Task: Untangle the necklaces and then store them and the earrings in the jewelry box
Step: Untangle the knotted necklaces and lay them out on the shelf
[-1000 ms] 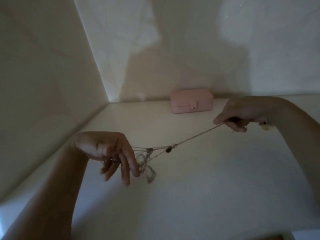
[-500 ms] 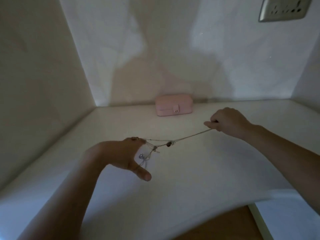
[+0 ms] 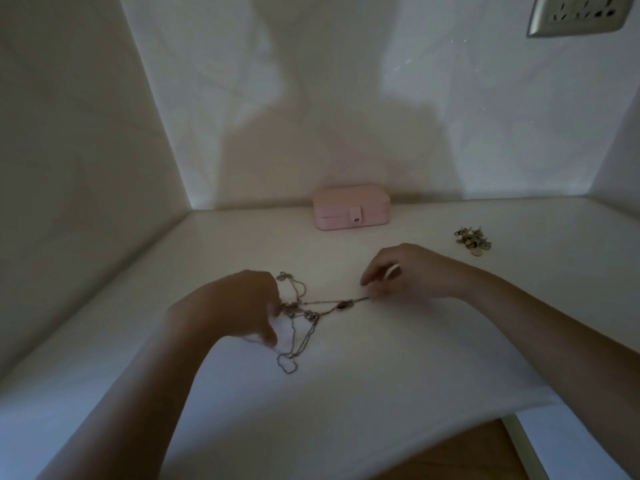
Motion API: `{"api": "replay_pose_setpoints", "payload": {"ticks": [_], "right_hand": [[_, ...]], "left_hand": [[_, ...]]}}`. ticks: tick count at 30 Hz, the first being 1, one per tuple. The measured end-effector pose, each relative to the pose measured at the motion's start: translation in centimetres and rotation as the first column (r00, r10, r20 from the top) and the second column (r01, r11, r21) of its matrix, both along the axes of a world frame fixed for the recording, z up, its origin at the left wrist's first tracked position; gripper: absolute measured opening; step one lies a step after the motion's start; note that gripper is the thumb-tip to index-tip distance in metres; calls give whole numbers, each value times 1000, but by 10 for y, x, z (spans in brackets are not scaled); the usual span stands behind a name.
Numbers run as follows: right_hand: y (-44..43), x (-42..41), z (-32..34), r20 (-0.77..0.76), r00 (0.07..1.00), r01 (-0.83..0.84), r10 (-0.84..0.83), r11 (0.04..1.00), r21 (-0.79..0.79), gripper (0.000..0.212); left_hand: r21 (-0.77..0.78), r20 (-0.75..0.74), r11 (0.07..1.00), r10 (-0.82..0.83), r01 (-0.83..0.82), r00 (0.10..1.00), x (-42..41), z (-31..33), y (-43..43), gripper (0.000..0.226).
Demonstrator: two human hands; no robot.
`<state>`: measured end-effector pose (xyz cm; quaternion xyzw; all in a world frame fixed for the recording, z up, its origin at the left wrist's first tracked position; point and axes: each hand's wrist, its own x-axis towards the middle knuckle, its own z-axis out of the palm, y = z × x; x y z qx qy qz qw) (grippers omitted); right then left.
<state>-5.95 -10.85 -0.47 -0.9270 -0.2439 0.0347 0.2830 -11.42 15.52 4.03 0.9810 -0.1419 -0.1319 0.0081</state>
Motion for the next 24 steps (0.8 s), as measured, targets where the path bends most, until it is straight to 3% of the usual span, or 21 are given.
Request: {"api": "replay_pose_setpoints", "payload": {"ticks": [3, 5, 9, 10, 12, 14, 19, 22, 24], "right_hand": [[19, 2, 7, -52, 998, -33, 27, 994, -100, 17], [23, 8, 11, -86, 995, -74, 57, 976, -206, 14], [26, 20, 15, -169, 979, -155, 111, 949, -274, 10], [27, 21, 15, -207, 971, -161, 116, 964, -212, 9], [27, 24, 12, -356, 922, -137, 153, 988, 69, 12], [26, 27, 9, -476, 852, -61, 219, 944, 325, 13], [21, 30, 12, -419, 848, -126, 324, 892, 435, 14], [12, 32, 18, -366, 830, -124, 422, 778, 616, 14], [6, 34, 21, -346, 816, -81, 464, 684, 725, 13]], "left_hand": [[-235, 205, 971, 11, 38, 979, 9, -3, -6, 8], [-385, 243, 918, -2, 98, 970, 14, -12, -15, 9], [-440, 183, 889, -52, 129, 982, 25, -37, -32, 21], [-454, 168, 883, -48, 120, 985, 27, -40, -34, 19], [-461, 161, 880, -46, 117, 986, 32, -43, -37, 8], [-445, 156, 887, -60, 125, 986, 34, -43, -37, 8], [-462, 48, 876, -131, 139, 990, 36, -39, -29, 11], [-410, 12, 905, -122, 117, 992, 35, -38, -23, 8], [-391, 11, 918, -67, 66, 998, 37, -40, -21, 23]]}}
